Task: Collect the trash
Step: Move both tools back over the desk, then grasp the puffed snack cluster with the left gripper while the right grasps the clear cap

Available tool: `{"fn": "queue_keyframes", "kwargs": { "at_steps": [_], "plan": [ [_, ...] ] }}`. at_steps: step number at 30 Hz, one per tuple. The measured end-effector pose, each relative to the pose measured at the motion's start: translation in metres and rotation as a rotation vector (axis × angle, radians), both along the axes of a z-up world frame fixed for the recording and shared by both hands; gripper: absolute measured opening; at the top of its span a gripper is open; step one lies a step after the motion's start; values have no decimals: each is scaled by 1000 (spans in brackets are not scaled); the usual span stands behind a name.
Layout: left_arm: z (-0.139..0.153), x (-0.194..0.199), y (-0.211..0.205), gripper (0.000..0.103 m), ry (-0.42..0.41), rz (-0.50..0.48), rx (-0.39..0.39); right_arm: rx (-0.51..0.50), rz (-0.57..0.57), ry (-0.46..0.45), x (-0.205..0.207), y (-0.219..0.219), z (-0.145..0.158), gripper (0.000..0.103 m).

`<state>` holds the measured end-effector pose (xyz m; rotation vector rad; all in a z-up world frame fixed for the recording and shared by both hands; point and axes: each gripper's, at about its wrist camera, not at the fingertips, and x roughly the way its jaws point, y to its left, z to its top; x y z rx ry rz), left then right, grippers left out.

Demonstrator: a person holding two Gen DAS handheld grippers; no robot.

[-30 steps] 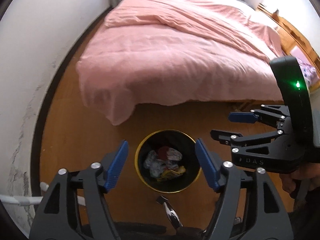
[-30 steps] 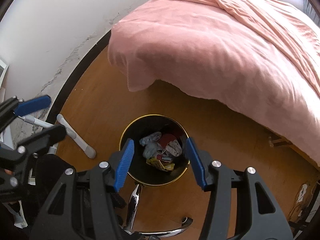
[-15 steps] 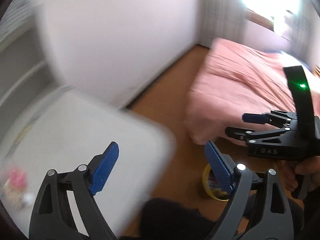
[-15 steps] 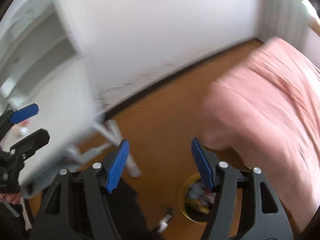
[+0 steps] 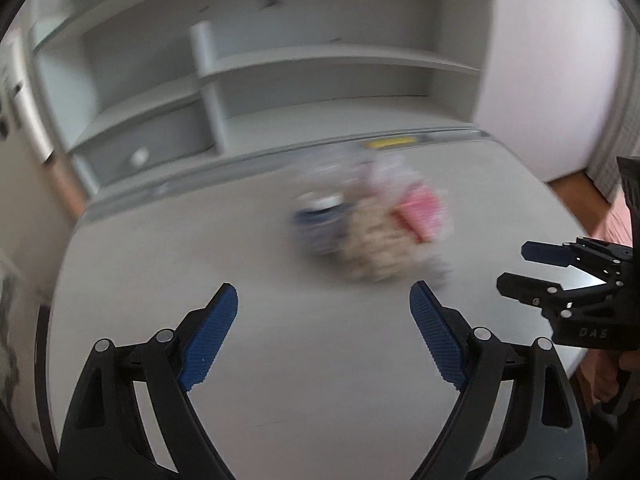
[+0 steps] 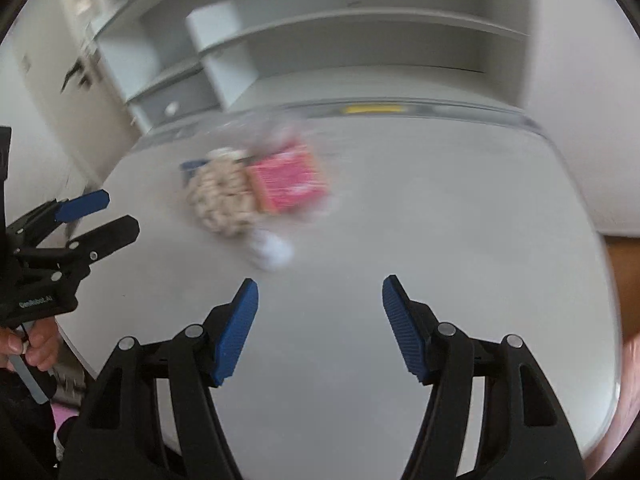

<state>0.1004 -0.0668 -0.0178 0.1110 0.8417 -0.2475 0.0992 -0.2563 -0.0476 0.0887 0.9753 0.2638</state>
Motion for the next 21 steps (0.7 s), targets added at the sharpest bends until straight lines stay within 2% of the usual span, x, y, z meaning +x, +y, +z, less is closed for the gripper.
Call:
{"fn": "queue_keyframes", "kwargs": {
  "at_steps": [4,11,13,17,19,21],
  "plan": [
    [-8,6,33,85,26,33,-10,-52,60,16,17,38,-8,62],
    [-23,19,27,85,54,4,-36,-103,72,39,40,63,-20,58],
    [-26,27,23,85,57,-11,-40,-116,78,41,41,64,-21,51],
    [-29,35,10,85,62,-31,-49,-134,89,33,43,64,-23,42],
    [-32,40,6,85,74,-29,-59,-132,98,31,44,63,-23,30],
    [-33,47,1,85,91,-30,-84,-132,95,30,43,60,-22,30]
  ]
}}
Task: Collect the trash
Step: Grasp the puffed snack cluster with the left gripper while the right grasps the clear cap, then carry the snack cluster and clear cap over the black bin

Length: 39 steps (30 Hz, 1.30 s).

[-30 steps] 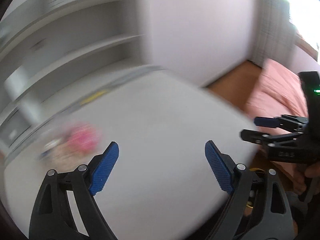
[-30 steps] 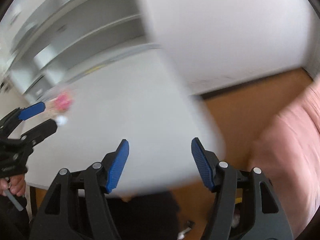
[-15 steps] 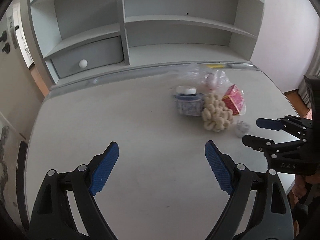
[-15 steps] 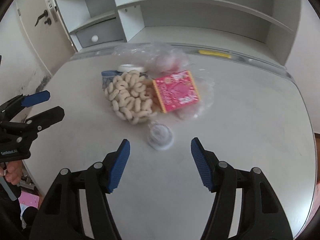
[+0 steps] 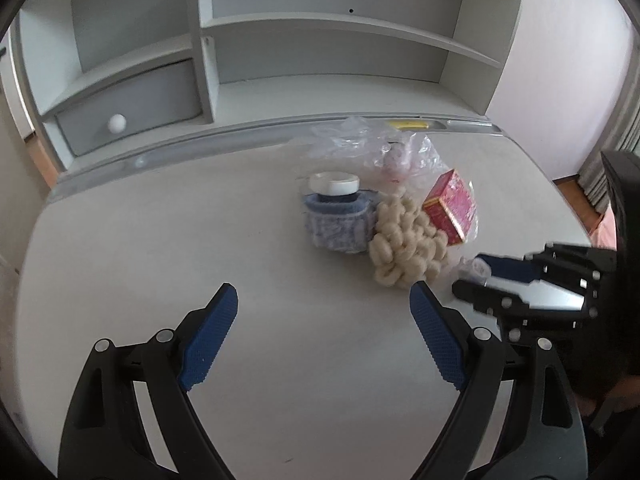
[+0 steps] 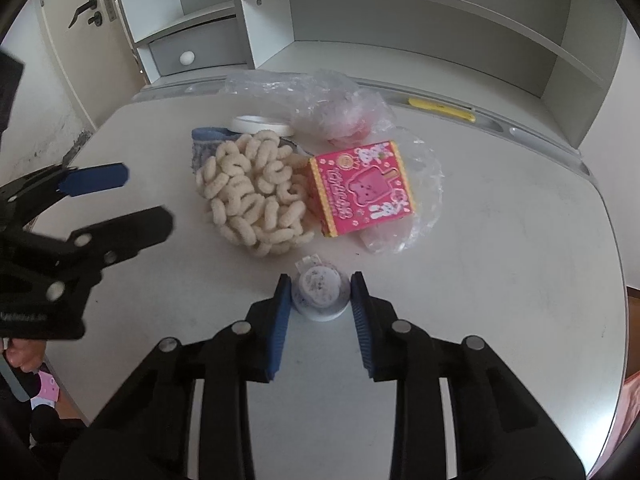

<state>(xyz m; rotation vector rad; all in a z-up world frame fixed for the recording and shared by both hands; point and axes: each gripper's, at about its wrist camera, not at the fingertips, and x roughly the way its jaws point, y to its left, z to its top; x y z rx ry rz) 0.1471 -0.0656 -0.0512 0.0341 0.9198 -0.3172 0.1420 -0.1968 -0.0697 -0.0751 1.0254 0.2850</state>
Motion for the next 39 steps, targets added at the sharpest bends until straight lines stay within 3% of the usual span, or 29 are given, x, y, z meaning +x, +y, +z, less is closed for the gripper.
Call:
{"fn": "queue_keyframes", "kwargs": {
  "at_steps": [6,11,14,17,18,19,21,33,39],
  "plan": [
    [-4,12,-33,85,11,-48,-42,29,-34,-1,-14,-24,5,31],
    [-22,23,-54,85,34,-56,-2,46,-69,6,-25,-43,4,30],
    [-28,28,-55,79,37,-27,11,50,-81,7,-30,-50,4,30],
    [-25,25,-53,49,35,-23,-6,52,-87,5,-36,-54,4,30],
    [-25,23,-52,31,49,-29,-22,52,-89,4,-38,-55,4,30],
    [-25,22,-51,22,60,-29,-32,55,-93,1,-40,-57,5,30],
    [-21,14,-48,18,63,-17,-37,62,-100,-5,-44,-60,6,30],
    [23,-53,-34,17,-36,-58,-28,101,-172,-62,-86,-84,24,30],
    [33,-73,-102,17,-57,-211,-61,98,-307,-85,-126,-133,29,31]
  ]
}}
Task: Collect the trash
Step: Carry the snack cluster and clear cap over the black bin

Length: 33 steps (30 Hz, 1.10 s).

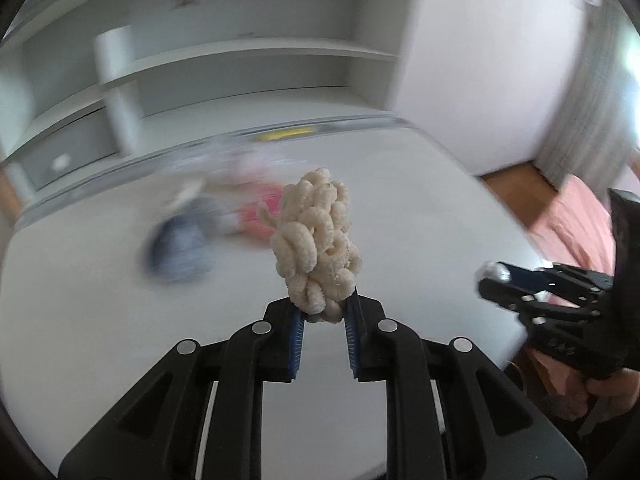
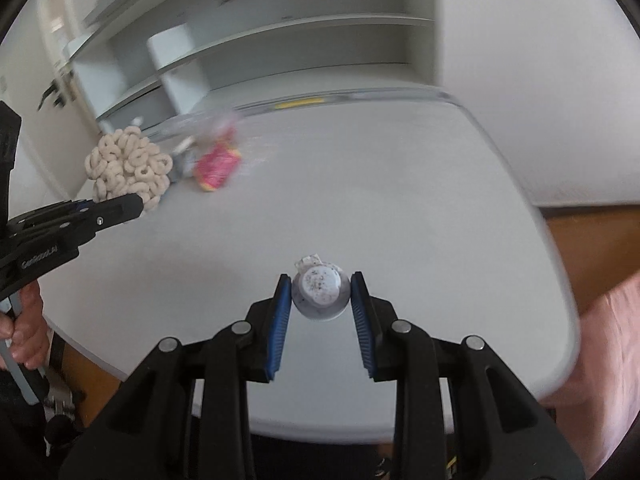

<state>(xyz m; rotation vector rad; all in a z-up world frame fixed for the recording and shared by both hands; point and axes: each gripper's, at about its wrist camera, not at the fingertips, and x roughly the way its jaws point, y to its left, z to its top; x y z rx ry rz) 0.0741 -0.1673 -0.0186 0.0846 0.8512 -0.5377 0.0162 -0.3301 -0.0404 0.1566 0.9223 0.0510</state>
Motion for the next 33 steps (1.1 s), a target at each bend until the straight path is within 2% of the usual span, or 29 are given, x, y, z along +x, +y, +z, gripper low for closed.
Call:
{"fn": "queue_keyframes", "kwargs": {
  "at_steps": [6,11,14,19,23,28,33],
  "plan": [
    [2,-41,-121,17,-28,-301,-52,-5,-241,-1,-68,-86,1,31],
    [-7,-91,-221,17,-22,-546,-97,5,-501,17,-149,-169,-9,31],
    [-21,-120,-268,17,4,-683,-97,34,-657,47,-203,-213,-26,31],
    [-66,-174,-341,17,19,-897,-31,104,-872,139,-284,-267,-77,31],
    [-121,-208,-385,17,84,-1023,70,165,-944,221,-321,-287,-120,31],
    [-178,-234,-415,17,156,-1084,183,237,-963,346,-345,-296,-176,31],
    [-208,-250,-427,17,187,-1104,250,293,-969,420,-361,-306,-207,31]
  ]
}}
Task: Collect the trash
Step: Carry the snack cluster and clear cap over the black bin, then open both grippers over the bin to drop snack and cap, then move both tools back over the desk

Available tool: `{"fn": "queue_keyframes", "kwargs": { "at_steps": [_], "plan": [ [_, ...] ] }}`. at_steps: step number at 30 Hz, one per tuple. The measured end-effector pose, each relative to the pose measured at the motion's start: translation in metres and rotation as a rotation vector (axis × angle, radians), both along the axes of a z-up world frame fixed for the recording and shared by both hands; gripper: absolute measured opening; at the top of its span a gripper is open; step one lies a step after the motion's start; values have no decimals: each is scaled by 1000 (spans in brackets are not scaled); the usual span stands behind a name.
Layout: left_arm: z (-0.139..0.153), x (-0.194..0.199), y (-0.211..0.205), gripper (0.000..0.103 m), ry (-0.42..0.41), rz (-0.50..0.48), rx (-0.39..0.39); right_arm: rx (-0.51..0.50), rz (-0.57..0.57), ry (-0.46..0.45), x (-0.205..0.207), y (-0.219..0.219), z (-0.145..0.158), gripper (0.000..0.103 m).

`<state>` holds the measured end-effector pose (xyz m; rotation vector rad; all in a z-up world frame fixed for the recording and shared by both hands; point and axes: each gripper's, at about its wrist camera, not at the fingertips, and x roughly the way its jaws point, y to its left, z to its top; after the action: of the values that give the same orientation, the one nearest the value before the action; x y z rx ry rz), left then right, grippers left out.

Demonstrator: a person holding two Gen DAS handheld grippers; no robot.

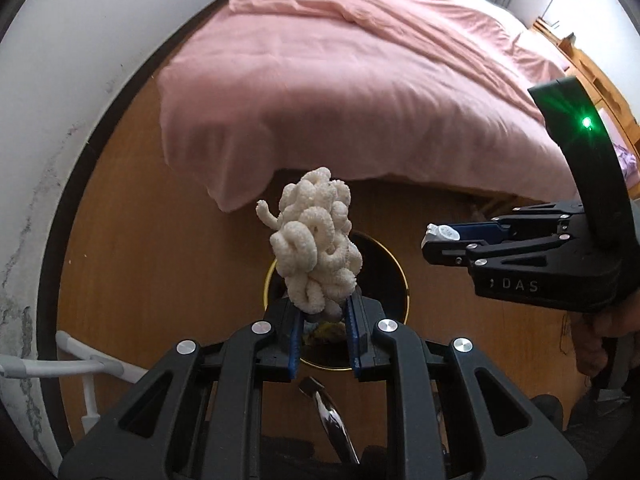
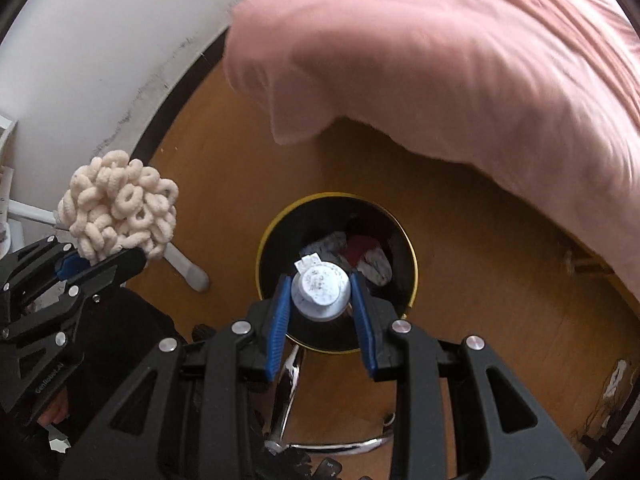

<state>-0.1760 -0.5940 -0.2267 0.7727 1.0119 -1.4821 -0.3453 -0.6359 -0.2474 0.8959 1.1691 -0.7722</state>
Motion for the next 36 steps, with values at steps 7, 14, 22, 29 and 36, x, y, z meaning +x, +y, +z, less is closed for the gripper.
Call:
{"fn": "queue_keyframes", "kwargs": {
  "at_steps": [7,14,22,29,36],
  "plan": [
    [-9,-13,-12,17,14,-23,23,29,-23,-3,-8,-5,-8,36],
    [-14,-23,-13,17,18,-50,44,-9,-56,-32,-11,-8,4,57],
    [-13,-33,-18,34,20,-71,49,-71,-99,-60,-21,-13,22,63],
    [0,-35,-18,58,2,-71,19,-97,-99,-60,-21,-15,27,63],
    [42,-14,6,73,-48,-9,-55,-155,-76,-61,-12,-8,47,65]
  ]
}}
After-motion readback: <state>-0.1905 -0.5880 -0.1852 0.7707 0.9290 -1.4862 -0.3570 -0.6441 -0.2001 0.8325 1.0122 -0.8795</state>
